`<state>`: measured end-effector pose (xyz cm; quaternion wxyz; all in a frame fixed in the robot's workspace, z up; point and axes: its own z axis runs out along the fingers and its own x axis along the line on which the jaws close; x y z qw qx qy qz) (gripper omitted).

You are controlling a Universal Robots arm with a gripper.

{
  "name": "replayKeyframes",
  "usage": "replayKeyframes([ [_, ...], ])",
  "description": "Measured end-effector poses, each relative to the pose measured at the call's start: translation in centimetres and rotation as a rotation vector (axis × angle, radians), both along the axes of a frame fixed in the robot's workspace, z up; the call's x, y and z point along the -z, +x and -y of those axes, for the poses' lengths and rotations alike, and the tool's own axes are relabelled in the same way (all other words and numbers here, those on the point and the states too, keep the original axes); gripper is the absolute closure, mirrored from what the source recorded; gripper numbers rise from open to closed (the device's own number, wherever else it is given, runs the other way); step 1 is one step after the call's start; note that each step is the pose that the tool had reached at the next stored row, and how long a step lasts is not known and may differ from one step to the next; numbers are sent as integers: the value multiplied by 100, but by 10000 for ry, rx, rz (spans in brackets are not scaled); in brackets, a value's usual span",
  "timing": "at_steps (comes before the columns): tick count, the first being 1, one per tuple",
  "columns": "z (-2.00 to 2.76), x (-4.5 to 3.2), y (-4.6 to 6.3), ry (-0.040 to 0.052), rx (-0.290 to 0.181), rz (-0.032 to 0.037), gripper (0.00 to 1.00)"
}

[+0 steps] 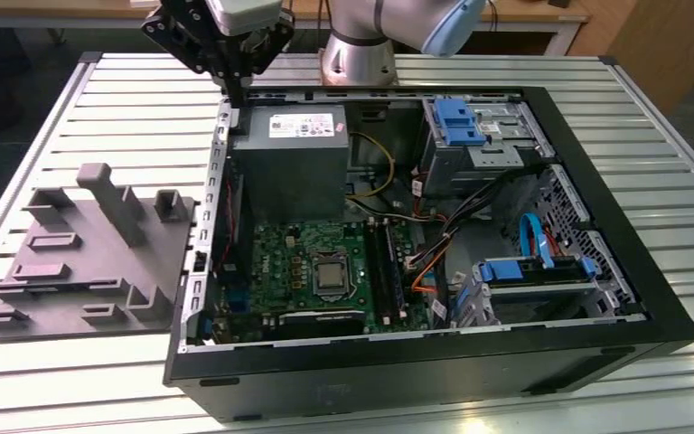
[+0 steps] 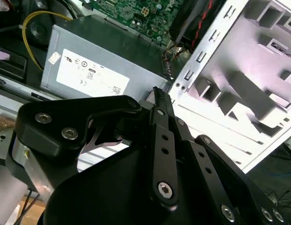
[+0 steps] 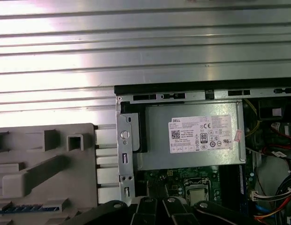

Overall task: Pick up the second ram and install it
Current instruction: 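Reach for the second ram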

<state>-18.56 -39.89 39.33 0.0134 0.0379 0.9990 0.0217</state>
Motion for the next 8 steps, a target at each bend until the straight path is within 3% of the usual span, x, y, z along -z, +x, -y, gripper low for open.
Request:
replayKeyframes([
  [8, -3, 1, -205, 0, 1, 1, 90],
])
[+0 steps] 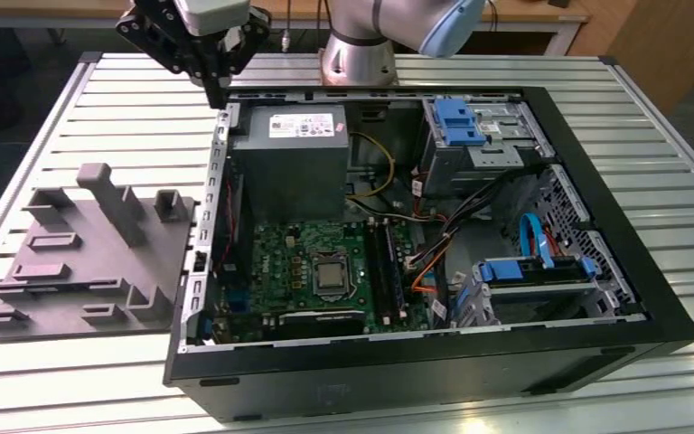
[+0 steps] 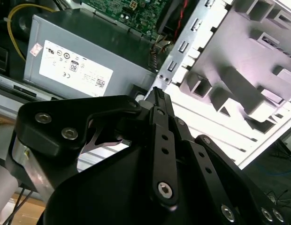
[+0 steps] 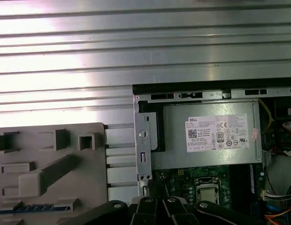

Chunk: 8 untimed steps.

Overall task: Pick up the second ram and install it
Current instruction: 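Reach for the second ram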

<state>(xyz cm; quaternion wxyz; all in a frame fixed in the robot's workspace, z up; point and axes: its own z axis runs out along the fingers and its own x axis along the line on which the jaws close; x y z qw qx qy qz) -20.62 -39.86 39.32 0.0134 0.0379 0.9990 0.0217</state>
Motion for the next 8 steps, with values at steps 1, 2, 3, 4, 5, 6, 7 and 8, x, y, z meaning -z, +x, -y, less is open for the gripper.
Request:
replayKeyframes([
  [1, -1, 0, -24, 0, -1, 0, 90],
  [2, -3, 0, -47, 0, -1, 0, 90],
  [3, -5, 0, -70, 0, -1, 0, 90],
  [4, -8, 1, -93, 0, -2, 1, 90],
  [5, -11, 1, -116, 0, -2, 1, 90],
  [6, -15, 1, -139, 0, -1, 0, 90],
  [7, -19, 2, -162, 0, 0, 0, 90],
  [8, -23, 2, -186, 0, 0, 1, 90],
])
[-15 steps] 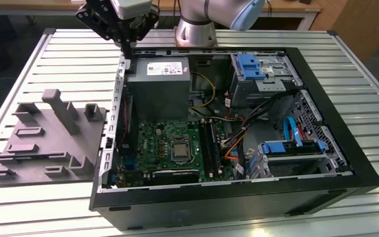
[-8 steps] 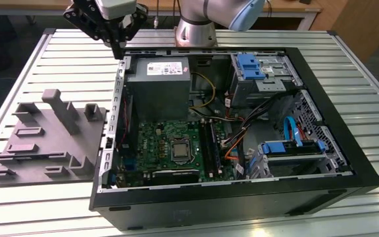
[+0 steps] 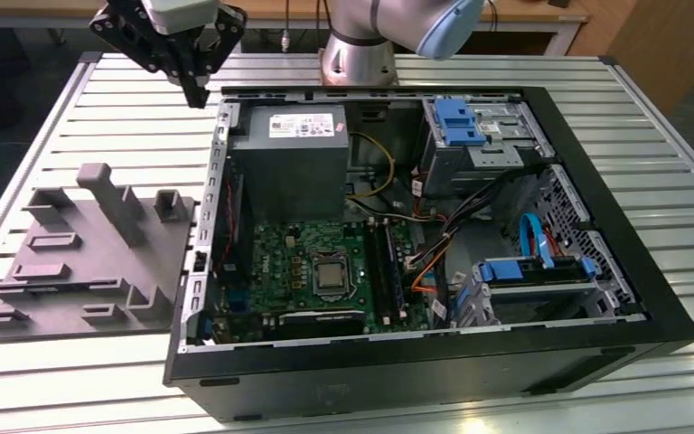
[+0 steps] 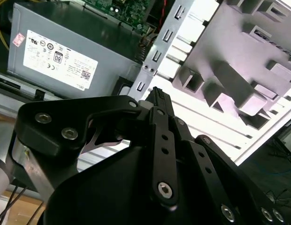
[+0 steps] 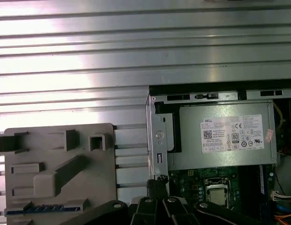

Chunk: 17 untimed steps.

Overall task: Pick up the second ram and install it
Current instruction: 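Reach for the second ram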

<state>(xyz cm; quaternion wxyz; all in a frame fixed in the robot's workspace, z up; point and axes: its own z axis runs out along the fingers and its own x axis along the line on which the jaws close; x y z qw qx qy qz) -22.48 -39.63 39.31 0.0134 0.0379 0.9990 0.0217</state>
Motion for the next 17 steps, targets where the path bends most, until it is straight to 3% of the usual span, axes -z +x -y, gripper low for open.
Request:
replayKeyframes([
  [13, -40, 9, -347, 0, 0, 0, 90],
  [17, -42, 19, -401, -3, -1, 0, 90],
])
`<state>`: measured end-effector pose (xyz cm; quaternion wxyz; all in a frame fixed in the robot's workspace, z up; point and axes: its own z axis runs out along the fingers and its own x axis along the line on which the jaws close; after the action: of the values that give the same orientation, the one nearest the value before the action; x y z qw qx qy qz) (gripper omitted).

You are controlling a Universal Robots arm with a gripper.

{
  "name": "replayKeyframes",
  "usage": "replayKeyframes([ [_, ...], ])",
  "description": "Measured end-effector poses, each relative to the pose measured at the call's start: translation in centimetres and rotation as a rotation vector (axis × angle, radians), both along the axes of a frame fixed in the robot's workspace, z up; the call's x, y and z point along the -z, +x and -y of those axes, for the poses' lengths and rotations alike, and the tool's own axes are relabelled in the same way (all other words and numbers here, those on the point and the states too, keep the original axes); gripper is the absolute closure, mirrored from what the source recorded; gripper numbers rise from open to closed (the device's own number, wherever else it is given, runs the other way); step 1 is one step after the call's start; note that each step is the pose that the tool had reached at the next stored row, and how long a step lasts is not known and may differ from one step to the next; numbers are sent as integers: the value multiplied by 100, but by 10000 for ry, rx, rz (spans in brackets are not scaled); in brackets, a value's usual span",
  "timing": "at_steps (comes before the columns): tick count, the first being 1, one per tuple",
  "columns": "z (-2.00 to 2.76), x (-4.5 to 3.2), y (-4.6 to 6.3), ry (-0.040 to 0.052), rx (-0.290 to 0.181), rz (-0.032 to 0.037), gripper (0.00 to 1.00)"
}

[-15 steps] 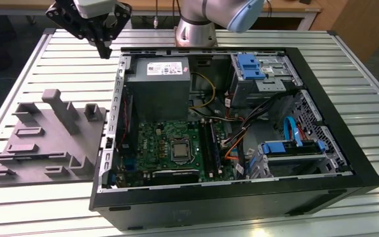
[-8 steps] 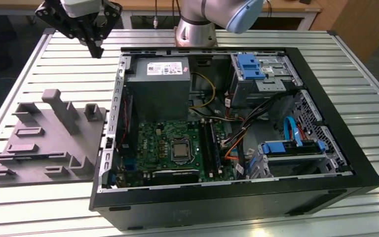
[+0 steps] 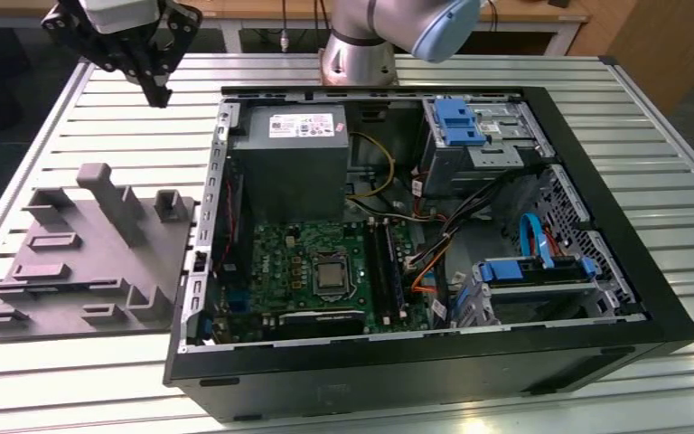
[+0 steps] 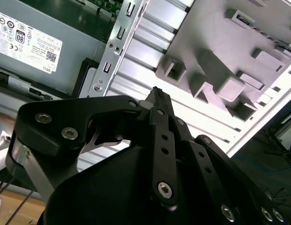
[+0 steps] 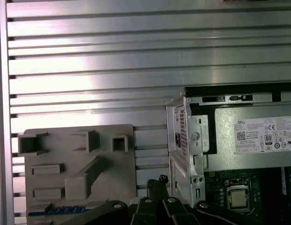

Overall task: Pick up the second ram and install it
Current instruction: 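Reach for the second ram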

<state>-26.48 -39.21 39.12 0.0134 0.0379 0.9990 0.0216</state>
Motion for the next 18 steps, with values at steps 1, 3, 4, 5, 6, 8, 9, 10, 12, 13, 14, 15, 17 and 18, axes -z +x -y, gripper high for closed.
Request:
replayKeyframes([
  [1, 0, 2, -14, 0, 0, 0, 90],
  [3, 0, 7, -48, 0, 0, 0, 90],
  [4, 0, 9, -66, 1, -1, 0, 90],
  [5, 0, 11, -84, 0, -1, 1, 90],
  [6, 0, 13, -102, 0, -1, 0, 90],
  [8, 0, 18, -141, 0, 1, 0, 90],
  [9, 0, 20, -160, 0, 1, 1, 90],
  [10, 0, 22, -178, 0, 1, 0, 90],
  [12, 0, 26, -214, 0, 0, -1, 90],
  [13, 0, 28, -232, 0, 0, 0, 90],
  [14, 0, 30, -253, 0, 0, 0, 90],
  [15, 0, 32, -272, 0, 0, 0, 90],
  [17, 0, 37, -312, 1, -1, 1, 90],
  [18, 0, 38, -333, 0, -1, 0, 90],
])
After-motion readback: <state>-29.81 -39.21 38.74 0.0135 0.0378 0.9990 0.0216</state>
